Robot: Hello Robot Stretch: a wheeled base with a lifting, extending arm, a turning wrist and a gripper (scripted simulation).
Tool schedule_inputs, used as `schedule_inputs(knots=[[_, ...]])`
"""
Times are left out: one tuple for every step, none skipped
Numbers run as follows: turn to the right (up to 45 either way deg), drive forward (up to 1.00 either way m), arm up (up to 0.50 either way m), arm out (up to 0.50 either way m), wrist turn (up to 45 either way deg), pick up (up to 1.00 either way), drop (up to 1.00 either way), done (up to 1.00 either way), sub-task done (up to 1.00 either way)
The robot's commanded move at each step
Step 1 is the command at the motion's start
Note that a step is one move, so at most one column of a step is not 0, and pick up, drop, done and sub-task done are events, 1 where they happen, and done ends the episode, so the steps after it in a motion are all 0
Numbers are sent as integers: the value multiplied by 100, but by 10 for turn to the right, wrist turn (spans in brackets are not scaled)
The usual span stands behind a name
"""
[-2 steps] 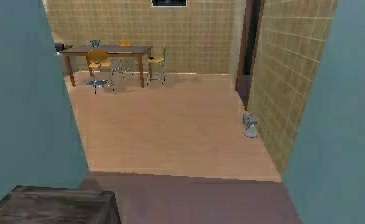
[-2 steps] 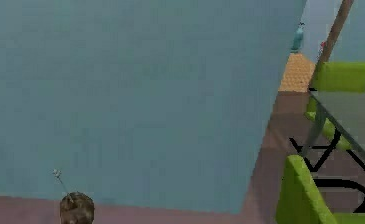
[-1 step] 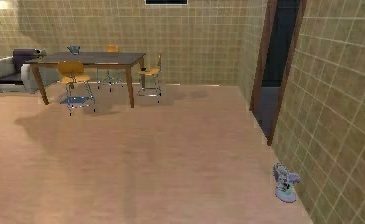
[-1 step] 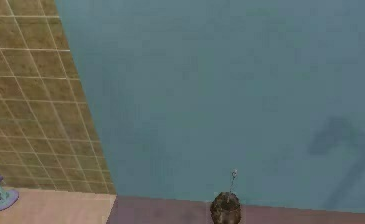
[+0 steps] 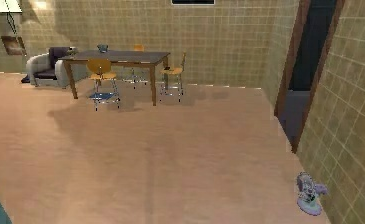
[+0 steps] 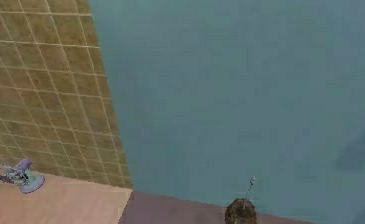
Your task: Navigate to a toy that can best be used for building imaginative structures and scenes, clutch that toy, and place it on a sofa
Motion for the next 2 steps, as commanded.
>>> schedule_inputs(knots=[[0, 100, 0, 0, 0, 0, 0, 0, 0], [0, 100, 0, 0, 0, 0, 0, 0, 0]])
